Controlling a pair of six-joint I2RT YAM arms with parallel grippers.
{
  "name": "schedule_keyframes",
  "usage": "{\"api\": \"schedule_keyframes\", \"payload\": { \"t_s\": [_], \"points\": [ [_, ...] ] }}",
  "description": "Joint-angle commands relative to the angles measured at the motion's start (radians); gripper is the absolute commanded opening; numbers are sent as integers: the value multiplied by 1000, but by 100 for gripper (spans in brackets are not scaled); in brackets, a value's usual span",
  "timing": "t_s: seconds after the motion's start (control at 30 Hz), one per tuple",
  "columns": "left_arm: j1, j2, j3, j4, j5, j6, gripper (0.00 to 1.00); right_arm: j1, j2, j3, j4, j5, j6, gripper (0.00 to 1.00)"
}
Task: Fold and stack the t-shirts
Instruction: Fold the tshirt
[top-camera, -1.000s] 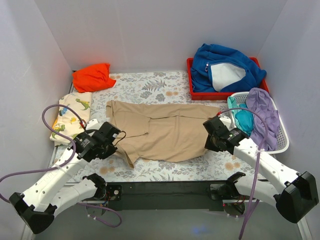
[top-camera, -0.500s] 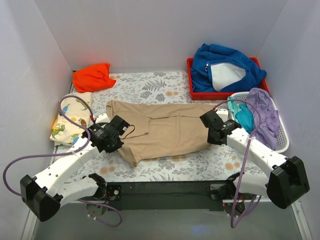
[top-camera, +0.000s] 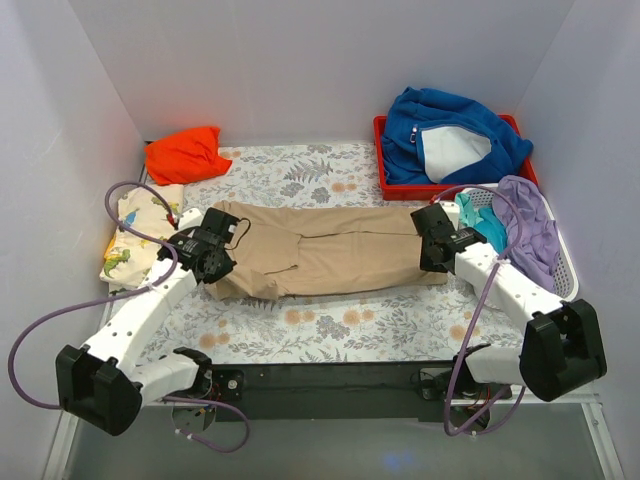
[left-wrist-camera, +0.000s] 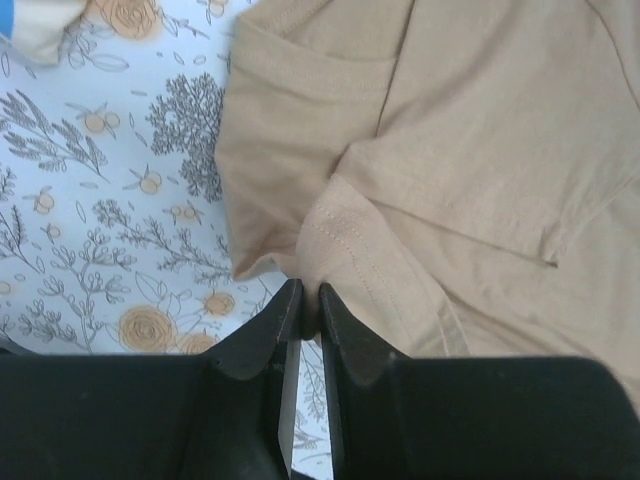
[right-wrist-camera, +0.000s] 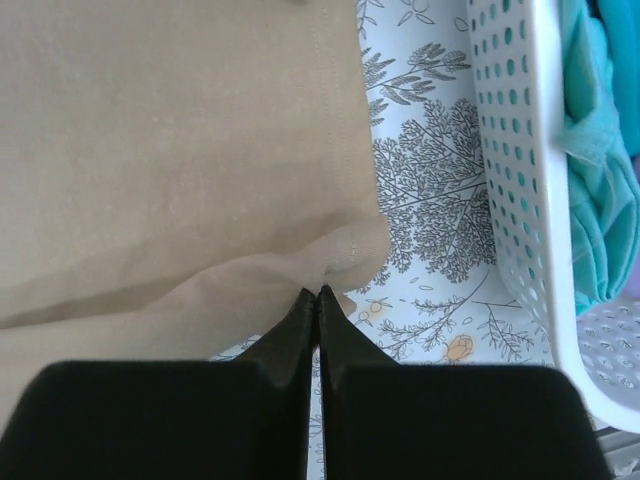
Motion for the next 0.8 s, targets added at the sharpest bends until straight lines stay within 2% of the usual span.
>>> {"api": "schedule_keyframes", "payload": {
  "t_s": [0.0,0.4,0.77],
  "points": [
    [50,17,8,98,-8,104,11,-23,32,53,69,-49,-70,1],
    [98,198,53,322,15,268,11,-81,265,199,113,-122,-205,1],
    [139,332,126,438,-63,412,11,-120,424,263,113,-119,-250,1]
  ]
}}
